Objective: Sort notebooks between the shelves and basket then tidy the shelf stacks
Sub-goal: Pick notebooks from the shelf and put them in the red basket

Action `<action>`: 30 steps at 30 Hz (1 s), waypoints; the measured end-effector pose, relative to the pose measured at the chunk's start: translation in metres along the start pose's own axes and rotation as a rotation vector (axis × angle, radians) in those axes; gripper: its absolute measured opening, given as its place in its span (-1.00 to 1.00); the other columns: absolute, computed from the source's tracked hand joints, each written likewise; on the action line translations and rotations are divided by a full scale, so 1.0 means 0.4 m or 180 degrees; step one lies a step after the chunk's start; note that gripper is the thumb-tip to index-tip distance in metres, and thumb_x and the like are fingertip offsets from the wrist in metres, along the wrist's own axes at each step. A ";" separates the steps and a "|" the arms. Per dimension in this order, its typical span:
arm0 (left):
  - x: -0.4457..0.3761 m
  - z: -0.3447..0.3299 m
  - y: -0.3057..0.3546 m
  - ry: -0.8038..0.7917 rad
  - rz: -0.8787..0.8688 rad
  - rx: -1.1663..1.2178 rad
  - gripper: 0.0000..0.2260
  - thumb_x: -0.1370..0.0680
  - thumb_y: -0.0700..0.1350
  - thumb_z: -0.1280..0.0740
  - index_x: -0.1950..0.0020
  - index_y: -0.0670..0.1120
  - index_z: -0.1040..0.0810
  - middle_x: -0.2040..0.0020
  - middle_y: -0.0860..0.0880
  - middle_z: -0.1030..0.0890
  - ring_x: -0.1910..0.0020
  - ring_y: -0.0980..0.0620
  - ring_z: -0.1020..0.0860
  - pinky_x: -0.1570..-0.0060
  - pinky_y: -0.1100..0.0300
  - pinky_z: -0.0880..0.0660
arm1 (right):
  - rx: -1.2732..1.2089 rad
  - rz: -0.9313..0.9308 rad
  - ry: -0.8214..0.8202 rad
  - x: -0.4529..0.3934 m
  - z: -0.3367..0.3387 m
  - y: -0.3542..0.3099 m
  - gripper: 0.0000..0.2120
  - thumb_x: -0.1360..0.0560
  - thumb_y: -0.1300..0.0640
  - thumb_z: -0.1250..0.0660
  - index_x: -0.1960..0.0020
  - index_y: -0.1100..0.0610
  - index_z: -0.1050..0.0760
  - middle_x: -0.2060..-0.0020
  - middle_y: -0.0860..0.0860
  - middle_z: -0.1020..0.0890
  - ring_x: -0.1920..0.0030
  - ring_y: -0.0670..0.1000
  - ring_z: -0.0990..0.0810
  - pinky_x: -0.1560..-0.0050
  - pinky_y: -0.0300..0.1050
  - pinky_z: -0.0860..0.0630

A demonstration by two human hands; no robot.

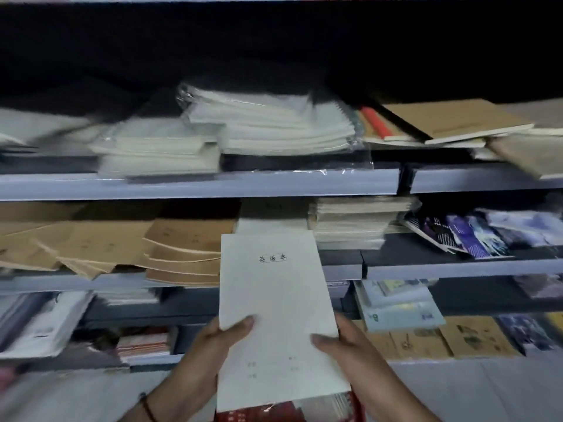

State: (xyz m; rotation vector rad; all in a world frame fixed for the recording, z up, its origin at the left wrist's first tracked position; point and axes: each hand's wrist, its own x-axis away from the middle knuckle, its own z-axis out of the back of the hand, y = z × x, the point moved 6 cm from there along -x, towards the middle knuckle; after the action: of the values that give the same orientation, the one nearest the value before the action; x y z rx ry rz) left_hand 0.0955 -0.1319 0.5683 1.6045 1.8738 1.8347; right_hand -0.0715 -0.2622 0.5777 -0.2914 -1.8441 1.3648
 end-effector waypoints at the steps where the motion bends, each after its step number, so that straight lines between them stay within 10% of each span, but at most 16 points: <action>1: -0.005 0.017 0.019 0.0034 -0.0051 -0.0018 -0.61 -0.45 -0.14 -0.43 -0.28 -0.16 -0.60 -0.14 -0.18 -0.68 -0.11 -0.23 -0.66 -0.19 -0.21 -0.53 | 0.0057 -0.0001 0.0015 -0.017 -0.018 0.001 -0.69 -0.50 0.28 -0.41 -0.21 0.05 -0.57 -0.03 -0.03 -0.73 -0.06 0.00 -0.70 -0.18 -0.01 -0.57; 6: -0.059 0.056 0.099 -0.0326 -0.0071 -0.0268 -0.64 -0.47 -0.07 -0.42 -0.27 -0.05 -0.59 -0.16 -0.13 -0.68 -0.10 -0.20 -0.66 0.00 -0.09 -0.61 | 0.0170 0.0115 0.0480 -0.148 -0.060 -0.052 -0.74 -0.54 0.27 -0.37 -0.16 0.02 -0.60 0.02 -0.07 -0.73 -0.03 0.00 -0.69 -0.16 0.00 -0.58; 12: -0.193 0.066 0.195 -0.0116 -0.0525 -0.1001 -0.76 -0.59 -0.16 -0.37 -0.25 -0.10 -0.51 0.00 -0.14 -0.70 0.45 0.03 -0.54 0.55 0.27 -0.37 | 0.0341 0.0063 0.0951 -0.355 -0.061 -0.153 -0.71 -0.55 0.19 -0.39 -0.26 0.10 -0.54 -0.14 0.01 -0.65 -0.09 0.04 -0.63 -0.08 -0.07 -0.58; 16: -0.298 0.058 0.294 0.0350 -0.0983 -0.1568 -0.88 -0.62 -0.21 -0.31 -0.15 -0.16 -0.48 0.23 -0.12 -0.64 0.46 0.00 -0.49 0.58 0.28 -0.38 | -0.0274 -0.0153 0.1023 -0.414 -0.075 -0.178 -0.49 -0.53 0.28 -0.41 -0.42 0.06 -0.37 -0.19 0.05 -0.53 0.08 0.05 -0.62 0.23 -0.16 -0.63; 23: -0.391 0.083 0.375 0.0930 -0.1810 -0.4264 -0.55 -0.61 0.01 -0.29 -0.50 0.06 -0.34 0.06 -0.04 -0.70 0.15 -0.08 -0.65 0.10 0.07 -0.58 | 0.3157 0.0252 0.1154 -0.463 -0.099 -0.166 -0.59 -0.61 0.04 -0.28 -0.45 -0.02 -0.42 -0.32 0.06 -0.55 -0.10 0.10 -0.63 -0.13 -0.06 -0.56; 27: -0.407 0.099 0.343 0.1065 -0.1827 -0.5120 -0.53 -0.65 0.15 -0.11 -0.57 0.14 -0.21 0.25 -0.04 -0.65 0.26 -0.04 -0.60 0.18 0.08 -0.57 | 0.3795 0.0333 0.1167 -0.459 -0.102 -0.147 -0.59 -0.67 0.05 -0.09 -0.51 -0.11 -0.28 -0.02 0.07 -0.67 0.37 -0.02 -0.61 0.25 -0.16 -0.54; 30: -0.395 0.102 0.341 0.1152 -0.1781 -0.5230 -0.49 -0.66 0.19 -0.06 -0.60 0.11 -0.12 0.31 -0.03 -0.61 0.31 -0.05 -0.58 0.23 0.12 -0.54 | 0.3689 0.0450 0.1040 -0.464 -0.096 -0.144 -0.58 -0.66 0.03 -0.10 -0.52 -0.09 -0.26 -0.08 0.06 -0.66 0.35 -0.02 -0.59 0.16 -0.10 -0.58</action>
State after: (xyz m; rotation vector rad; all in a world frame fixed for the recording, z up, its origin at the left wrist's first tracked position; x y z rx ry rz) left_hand 0.2755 -0.2452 0.5685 0.1544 0.2221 2.2022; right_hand 0.0918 -0.3701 0.5460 -0.0170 -0.5786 2.0843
